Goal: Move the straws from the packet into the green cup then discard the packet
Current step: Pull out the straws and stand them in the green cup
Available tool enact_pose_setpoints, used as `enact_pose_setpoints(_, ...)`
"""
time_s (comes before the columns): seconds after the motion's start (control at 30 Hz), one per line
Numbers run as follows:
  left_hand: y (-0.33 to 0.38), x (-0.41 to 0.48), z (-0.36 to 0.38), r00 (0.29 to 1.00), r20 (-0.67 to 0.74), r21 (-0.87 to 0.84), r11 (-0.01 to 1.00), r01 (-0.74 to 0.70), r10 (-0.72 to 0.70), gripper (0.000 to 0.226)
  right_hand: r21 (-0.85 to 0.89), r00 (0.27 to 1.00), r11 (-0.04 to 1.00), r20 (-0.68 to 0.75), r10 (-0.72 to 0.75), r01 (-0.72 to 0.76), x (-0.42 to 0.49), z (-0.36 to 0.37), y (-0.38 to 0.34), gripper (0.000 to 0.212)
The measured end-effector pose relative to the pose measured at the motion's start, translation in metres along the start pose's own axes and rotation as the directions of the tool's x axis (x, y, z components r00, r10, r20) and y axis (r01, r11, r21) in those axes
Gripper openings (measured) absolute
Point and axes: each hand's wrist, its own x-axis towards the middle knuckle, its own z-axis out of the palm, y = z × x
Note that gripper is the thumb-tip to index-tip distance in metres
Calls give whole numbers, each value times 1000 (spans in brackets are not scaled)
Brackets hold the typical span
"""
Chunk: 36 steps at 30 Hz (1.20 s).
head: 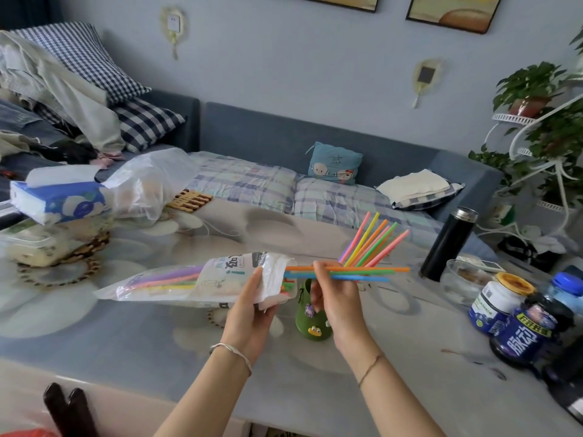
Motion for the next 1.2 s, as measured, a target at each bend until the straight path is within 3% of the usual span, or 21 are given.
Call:
enact_pose_setpoints(0.07,2,0,0,1000,-11,-6,1000,4,-4,17,17,999,999,-14,-46,47,4,-2,-7,26)
enact_pose_setpoints(0.23,16,9,-7,998,-61,-60,997,-38,34,36,97,938,960,-257,-231,262,27,-46,-46,32)
enact_pose_setpoints(0.33,17,11,-10,997,-71,-50,998,-40,36,42,-171,875,925,-304,-376,338,36,-66,-64,34)
enact_pose_setpoints(0.43,15,10,-10,996,-78,-44,998,-45,41,41,-486,883,813,-155,-442,322,40,-66,-68,37)
enact_pose_setpoints(0.53,12,10,-11,996,-83,-27,999,-40,37,34,-613,924,723,27,-382,318,46,-61,-55,44)
enact_pose_setpoints(0.63,11,7,-10,996,-85,-22,999,-42,40,37,-692,964,673,154,-216,261,53,-56,-38,42)
enact_pose_setpoints(0.7,12,7,-10,996,-80,-19,999,-44,42,43,-713,979,673,175,-101,197,57,-53,-29,42)
enact_pose_setpoints(0.8,13,7,-11,996,-82,-21,999,-43,41,48,-752,993,651,108,-43,109,61,-53,-16,44)
enact_pose_setpoints(0.93,13,7,-11,995,-88,-30,998,-48,45,49,-577,999,817,50,22,11,57,-54,-15,24)
enact_pose_setpoints(1.03,11,7,-11,995,-88,-29,998,-51,48,52,-373,999,927,-36,23,-35,48,-51,-13,32)
enact_pose_setpoints(1.2,8,5,-9,995,-92,-7,999,-45,45,50,-188,987,981,-145,-65,37,29,-40,-6,38)
